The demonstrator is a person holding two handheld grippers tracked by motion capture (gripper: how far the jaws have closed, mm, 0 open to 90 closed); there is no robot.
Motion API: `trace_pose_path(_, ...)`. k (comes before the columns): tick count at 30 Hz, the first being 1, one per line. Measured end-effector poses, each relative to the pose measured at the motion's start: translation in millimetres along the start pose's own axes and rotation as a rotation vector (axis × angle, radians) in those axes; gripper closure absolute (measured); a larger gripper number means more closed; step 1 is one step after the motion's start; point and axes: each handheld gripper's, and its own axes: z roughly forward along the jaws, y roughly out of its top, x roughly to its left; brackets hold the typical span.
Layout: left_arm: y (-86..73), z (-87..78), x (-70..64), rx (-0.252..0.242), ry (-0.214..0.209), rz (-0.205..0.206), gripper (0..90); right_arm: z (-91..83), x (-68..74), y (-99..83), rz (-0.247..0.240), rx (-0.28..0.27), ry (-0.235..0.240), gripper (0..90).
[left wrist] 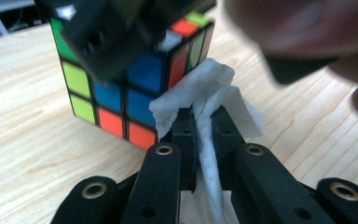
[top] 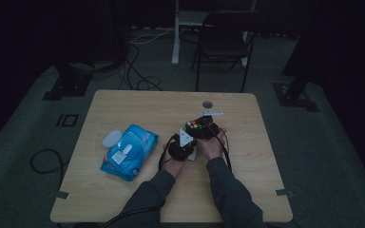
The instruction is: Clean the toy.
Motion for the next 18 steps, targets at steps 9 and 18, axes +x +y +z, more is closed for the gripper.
trace_pose_path(9,7.4,-6.8,-1.6,-0.027,0.000,0.041,84.6,0.1,-1.2,-1.7,-0.001,0.006,-0.004,34.2)
trace_pose_path(18,-1.1,-6.2,3.7,0.039,-0.001,0.056,84.7,-1.6,-4.0,-0.4,0.007,0.000,-0.008,34.2)
